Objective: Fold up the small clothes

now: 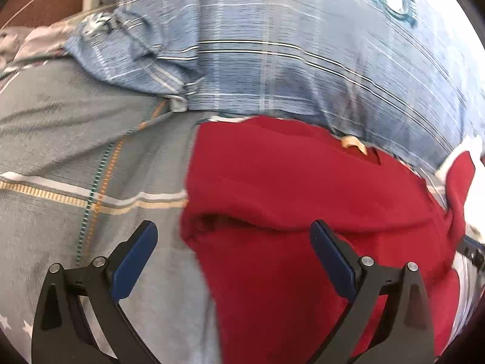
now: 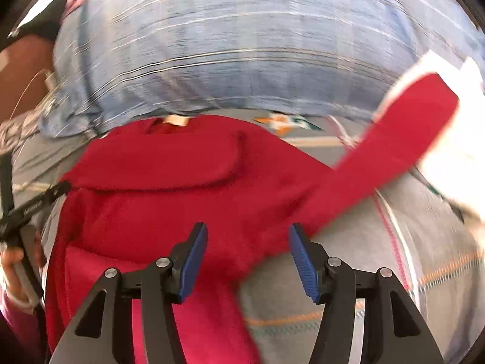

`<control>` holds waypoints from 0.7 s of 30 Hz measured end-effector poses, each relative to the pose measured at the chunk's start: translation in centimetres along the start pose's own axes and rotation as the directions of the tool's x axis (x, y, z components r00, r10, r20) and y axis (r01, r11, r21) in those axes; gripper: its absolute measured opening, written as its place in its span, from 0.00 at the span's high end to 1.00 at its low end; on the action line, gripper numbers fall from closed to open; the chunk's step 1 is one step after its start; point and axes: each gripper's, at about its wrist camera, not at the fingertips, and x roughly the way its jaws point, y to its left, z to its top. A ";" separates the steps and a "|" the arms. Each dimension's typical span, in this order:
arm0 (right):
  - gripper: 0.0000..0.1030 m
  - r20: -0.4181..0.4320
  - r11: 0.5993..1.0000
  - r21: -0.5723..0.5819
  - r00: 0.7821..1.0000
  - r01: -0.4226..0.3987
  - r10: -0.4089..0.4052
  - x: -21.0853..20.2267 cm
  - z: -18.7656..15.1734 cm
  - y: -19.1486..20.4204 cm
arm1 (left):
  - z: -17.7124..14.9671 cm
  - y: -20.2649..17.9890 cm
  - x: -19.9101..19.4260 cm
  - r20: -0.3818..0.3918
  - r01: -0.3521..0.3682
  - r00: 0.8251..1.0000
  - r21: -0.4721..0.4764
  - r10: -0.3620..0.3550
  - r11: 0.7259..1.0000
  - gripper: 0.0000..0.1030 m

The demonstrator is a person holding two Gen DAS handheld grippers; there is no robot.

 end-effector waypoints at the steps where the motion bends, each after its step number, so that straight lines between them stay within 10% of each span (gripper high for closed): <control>1: 0.44 -0.001 1.000 0.027 1.000 -0.008 0.008 0.0 -0.2 -0.8 | -0.1 -0.4 -0.1 0.002 0.000 1.000 0.012 0.000 1.000 0.02; 21: 0.44 0.028 0.994 0.030 0.994 -0.109 0.109 2.9 3.0 3.3 | 1.0 -8.1 -1.3 0.043 -0.014 0.999 0.152 0.008 0.988 0.02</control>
